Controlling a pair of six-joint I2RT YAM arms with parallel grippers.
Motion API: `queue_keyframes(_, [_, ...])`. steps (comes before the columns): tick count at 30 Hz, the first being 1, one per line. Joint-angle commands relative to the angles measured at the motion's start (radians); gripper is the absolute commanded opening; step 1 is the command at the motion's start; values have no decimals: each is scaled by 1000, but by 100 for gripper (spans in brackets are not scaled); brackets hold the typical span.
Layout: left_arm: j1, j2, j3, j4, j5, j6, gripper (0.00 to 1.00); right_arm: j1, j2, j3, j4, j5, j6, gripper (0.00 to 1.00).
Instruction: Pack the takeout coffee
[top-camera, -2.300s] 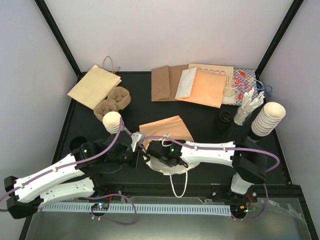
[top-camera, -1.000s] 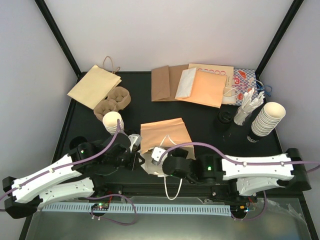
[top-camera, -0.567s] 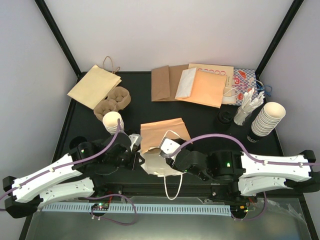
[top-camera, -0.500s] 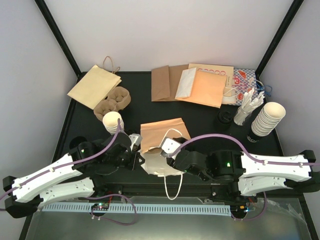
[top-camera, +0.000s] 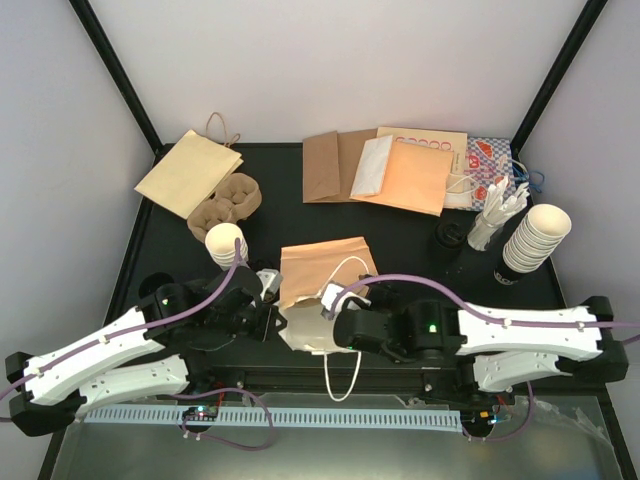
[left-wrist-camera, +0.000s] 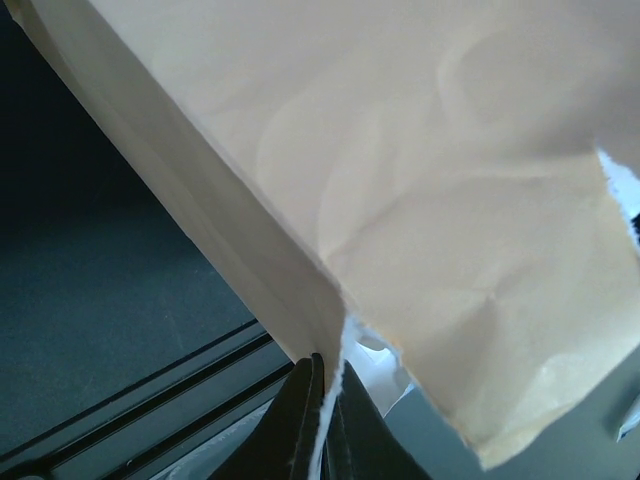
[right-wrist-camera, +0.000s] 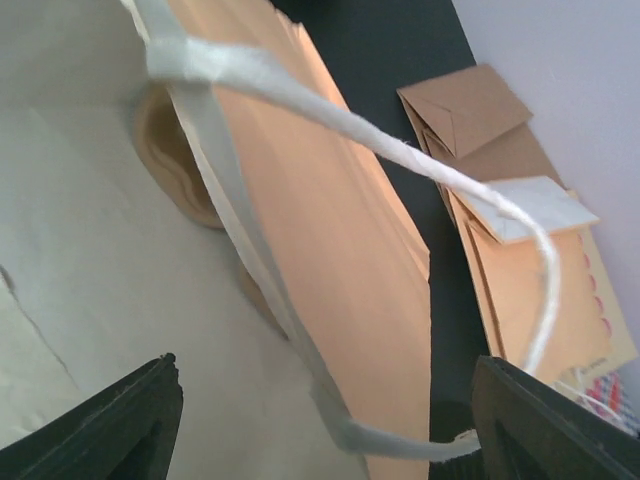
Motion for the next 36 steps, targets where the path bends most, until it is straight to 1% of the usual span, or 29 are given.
queue_keyframes(1, [-4,-6,46,-36,-22,7,2,-22,57,33,-44,115,-20,80])
queue_keyframes(3, [-4,-5,47,-40,-26,9,2,-30,74,48,-44,145,-22,75])
queue_keyframes(5, [-4,-5,49,-41,-30,11,2,-30,80,58,-46,151,-34,64])
queue_keyframes(8, [-4,1,51,-43,-39,15,2,-30,89,67,-54,134,-46,41])
queue_keyframes(10, [-4,8,56,-40,-46,20,2,-30,92,75,-69,122,-40,30])
queue_keyframes(15, [-4,24,77,-15,-89,48,2,-29,99,101,-127,126,11,13])
queue_keyframes(18, [2,42,91,3,-109,72,2,-29,100,111,-167,144,56,9])
queue_keyframes(24, [16,127,142,20,-109,137,2,-27,110,132,-244,164,151,5])
queue_keyframes(32, [55,205,187,61,-135,198,2,-27,157,148,-254,175,214,5])
queue_keyframes(34, [70,208,193,72,-145,207,6,-30,169,146,-257,189,231,5])
queue_keyframes(36, [76,206,200,74,-154,208,14,-36,183,153,-269,198,249,5])
